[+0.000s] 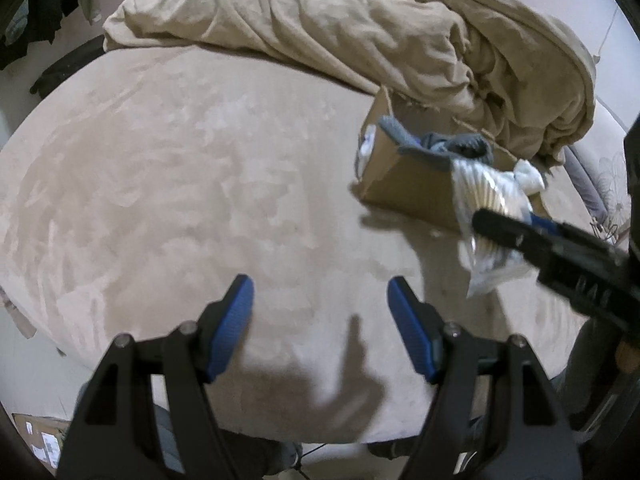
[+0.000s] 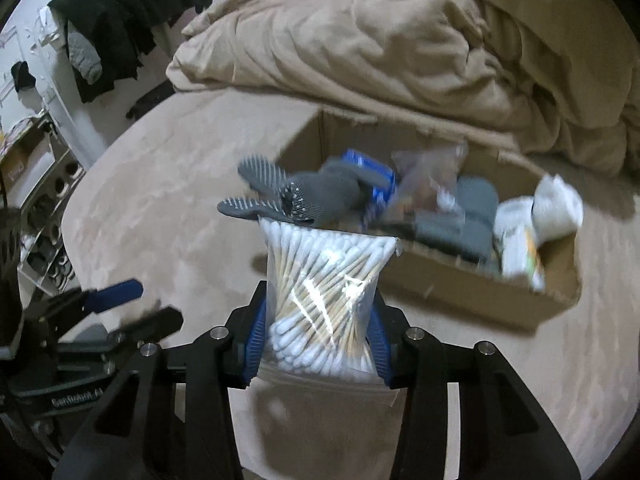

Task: Organize objects
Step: 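Grasp cotton swab bag with right tool and lower it into the box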

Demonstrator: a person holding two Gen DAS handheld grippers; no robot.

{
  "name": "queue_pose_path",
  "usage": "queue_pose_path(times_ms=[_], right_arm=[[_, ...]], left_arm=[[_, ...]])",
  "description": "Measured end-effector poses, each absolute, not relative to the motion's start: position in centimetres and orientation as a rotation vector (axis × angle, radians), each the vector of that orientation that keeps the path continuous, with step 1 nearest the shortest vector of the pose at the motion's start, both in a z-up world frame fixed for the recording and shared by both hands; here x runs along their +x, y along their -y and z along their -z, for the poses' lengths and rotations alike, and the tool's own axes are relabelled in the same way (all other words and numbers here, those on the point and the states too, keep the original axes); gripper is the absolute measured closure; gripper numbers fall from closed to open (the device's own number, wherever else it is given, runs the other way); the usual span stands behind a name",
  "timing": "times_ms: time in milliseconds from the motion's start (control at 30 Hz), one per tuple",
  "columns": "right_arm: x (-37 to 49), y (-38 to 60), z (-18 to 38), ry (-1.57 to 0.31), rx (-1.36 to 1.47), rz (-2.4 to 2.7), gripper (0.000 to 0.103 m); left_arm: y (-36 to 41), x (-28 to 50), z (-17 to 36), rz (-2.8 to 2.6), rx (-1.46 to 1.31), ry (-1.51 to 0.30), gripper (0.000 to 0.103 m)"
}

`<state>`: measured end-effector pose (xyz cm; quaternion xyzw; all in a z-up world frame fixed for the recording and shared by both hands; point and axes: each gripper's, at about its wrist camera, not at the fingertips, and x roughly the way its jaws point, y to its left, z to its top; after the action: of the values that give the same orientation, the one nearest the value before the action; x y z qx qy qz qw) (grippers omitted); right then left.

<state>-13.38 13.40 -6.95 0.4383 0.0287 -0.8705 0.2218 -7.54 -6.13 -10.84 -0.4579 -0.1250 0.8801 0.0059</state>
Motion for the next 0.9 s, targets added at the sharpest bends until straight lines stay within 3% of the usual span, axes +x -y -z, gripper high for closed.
queue_pose_path(times_ms=[433,900], right_arm=[[-20.4,-12.3,4.1,-0.008,1.168,2.492,0.056],[-24.3,-12.3,9.7,0.064,1.313,2.461,0.052]], left_arm=[[7.3,-9.3,7.9,-2.819,-1.335,0.399,0.032],[7.8,-11.6,8.4,-2.839,-1.345,0.371,0.032]])
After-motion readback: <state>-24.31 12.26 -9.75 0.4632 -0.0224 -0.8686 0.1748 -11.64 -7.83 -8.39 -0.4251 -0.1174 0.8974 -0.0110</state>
